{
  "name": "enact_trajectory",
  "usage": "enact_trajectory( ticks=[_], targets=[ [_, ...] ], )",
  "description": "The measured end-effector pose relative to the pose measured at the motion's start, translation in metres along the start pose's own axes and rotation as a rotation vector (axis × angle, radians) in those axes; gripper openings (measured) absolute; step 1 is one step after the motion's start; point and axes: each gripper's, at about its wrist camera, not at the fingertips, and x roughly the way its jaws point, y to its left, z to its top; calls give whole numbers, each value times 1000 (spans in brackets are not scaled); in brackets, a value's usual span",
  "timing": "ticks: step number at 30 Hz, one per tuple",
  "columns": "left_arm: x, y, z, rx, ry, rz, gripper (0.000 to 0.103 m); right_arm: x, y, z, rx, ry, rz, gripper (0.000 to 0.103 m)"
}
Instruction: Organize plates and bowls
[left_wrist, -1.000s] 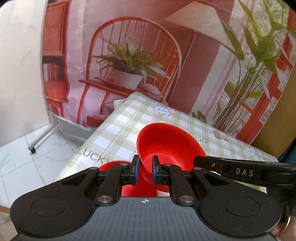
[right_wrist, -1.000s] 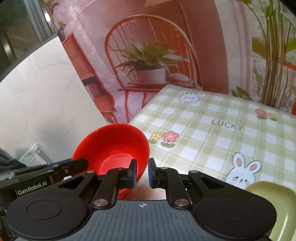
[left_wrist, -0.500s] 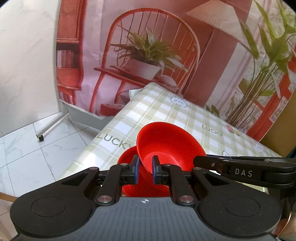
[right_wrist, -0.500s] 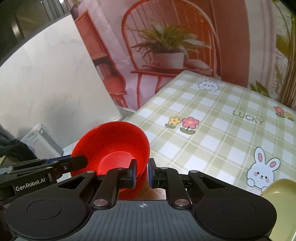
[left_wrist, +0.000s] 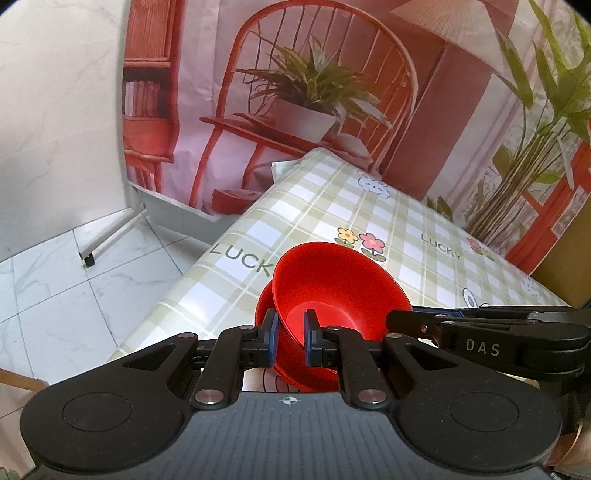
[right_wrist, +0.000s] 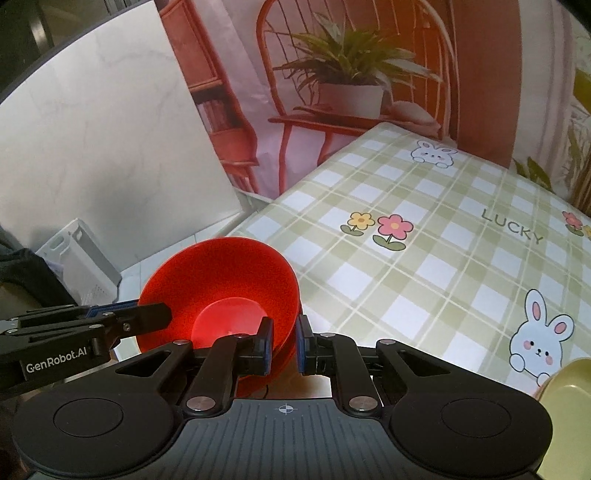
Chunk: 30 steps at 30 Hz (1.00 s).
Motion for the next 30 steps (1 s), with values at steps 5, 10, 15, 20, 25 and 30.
enact_trajectory(
  ticks=[5,10,15,20,25,30],
  targets=[
    [3,1,-2,-5,7,6,13,4,0,-1,1,8,3,13],
    [5,1,-5,-12,15,5,13,5,-1,-3,6,13,2,13],
    [8,1,-6,-10,23,8,14,5,-2,-4,8,14,3,13],
    [8,1,-7,-10,25,10,14,5,-3,-4,9,13,5,13],
    [9,2,-8,-13,30,10,18,4,-2,-5,6,14,5,13],
    [9,3,-8,-39,34,14,38,2,-1,-5,-6,1,1,16]
  ],
)
